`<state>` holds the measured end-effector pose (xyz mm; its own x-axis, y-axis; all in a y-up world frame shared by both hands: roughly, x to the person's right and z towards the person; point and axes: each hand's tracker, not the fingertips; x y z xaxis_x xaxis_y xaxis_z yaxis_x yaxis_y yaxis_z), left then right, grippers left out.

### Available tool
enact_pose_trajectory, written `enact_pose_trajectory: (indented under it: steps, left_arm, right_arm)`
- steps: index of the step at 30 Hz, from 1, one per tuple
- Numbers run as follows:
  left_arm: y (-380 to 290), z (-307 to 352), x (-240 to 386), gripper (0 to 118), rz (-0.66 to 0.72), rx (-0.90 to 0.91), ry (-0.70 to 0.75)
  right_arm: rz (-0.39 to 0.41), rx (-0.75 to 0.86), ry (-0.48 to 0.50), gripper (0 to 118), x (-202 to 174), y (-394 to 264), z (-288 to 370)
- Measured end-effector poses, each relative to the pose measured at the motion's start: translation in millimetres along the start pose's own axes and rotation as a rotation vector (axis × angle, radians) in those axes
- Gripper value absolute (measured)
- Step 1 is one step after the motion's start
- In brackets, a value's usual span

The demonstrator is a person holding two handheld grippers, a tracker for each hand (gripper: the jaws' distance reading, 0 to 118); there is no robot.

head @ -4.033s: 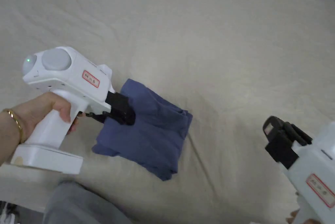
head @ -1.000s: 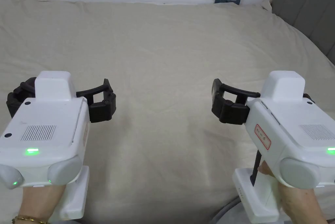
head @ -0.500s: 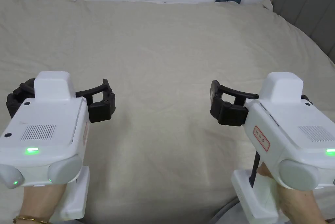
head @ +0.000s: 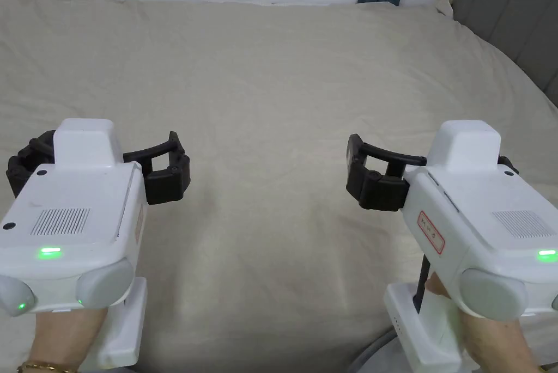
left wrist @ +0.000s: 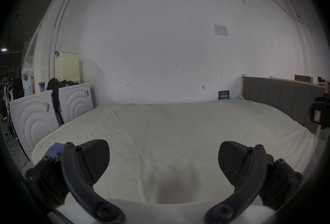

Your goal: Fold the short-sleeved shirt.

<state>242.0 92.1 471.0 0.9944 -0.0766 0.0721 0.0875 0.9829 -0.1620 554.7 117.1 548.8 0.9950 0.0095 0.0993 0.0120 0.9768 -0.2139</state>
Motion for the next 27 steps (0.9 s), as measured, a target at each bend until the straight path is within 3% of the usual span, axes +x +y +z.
enact_pose_trajectory:
  steps: [14, 16, 18, 20, 23, 25, 27]
  left_arm:
    - [1.9, 0.0, 4.3, 118, 0.003, -0.003, -0.014]
    - [3.1, 4.2, 6.8, 118, 0.007, -0.009, -0.02]
    - [3.6, 8.5, 9.5, 118, 0.012, -0.022, -0.029]
    - [0.6, 8.0, 11.5, 118, 0.027, -0.074, -0.014]
    - [-17.4, 17.0, 16.8, 118, 0.11, -0.175, -0.02]
    - [-34.1, 24.3, 21.7, 118, 0.166, -0.248, -0.051]
    - [-47.0, 28.4, 27.1, 118, 0.192, -0.327, -0.058]
  right_arm:
    - [0.003, -0.002, -0.02, 118, -3.6, 4.7, 3.7]
    - [-0.026, -0.07, -0.079, 118, -4.3, 11.4, 2.5]
    - [-0.109, -0.137, -0.087, 118, -0.5, 20.6, 1.0]
    - [-0.178, -0.301, -0.046, 118, 5.9, 33.1, -5.8]
    - [-0.276, -0.355, 0.002, 118, 9.0, 37.2, -1.5]
    - [-0.276, -0.413, 0.01, 118, 3.1, 35.0, 5.4]
    - [-0.223, -0.476, 0.057, 118, -1.7, 33.2, 8.9]
